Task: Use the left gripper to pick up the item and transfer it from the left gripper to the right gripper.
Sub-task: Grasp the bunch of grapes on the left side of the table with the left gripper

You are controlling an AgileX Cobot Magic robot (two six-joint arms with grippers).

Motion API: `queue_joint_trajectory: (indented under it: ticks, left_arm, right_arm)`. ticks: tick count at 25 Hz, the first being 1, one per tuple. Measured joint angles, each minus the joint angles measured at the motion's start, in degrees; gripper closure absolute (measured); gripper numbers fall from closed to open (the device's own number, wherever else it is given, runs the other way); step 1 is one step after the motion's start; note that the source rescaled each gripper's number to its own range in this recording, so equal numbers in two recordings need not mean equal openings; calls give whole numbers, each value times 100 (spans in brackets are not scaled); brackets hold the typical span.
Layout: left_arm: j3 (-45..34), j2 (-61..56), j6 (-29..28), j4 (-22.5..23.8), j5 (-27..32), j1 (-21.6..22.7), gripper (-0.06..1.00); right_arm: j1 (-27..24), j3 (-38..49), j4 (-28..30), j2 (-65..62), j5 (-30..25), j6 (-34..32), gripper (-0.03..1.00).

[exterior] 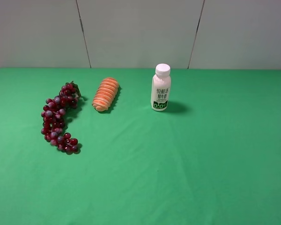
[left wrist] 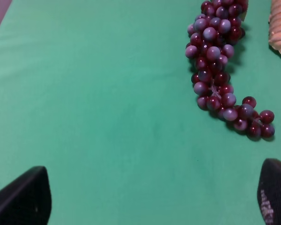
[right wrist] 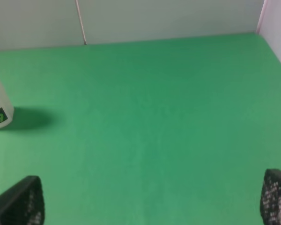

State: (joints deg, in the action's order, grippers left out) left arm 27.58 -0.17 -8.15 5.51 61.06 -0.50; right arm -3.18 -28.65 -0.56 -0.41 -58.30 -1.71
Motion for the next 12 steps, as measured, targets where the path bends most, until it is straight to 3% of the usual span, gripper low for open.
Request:
queue_joint_trajectory:
  ticks: [12]
  left_arm:
    - [0,0,0,0,0,0,12]
  right_arm:
    - [0,0,0,0,0,0,-3]
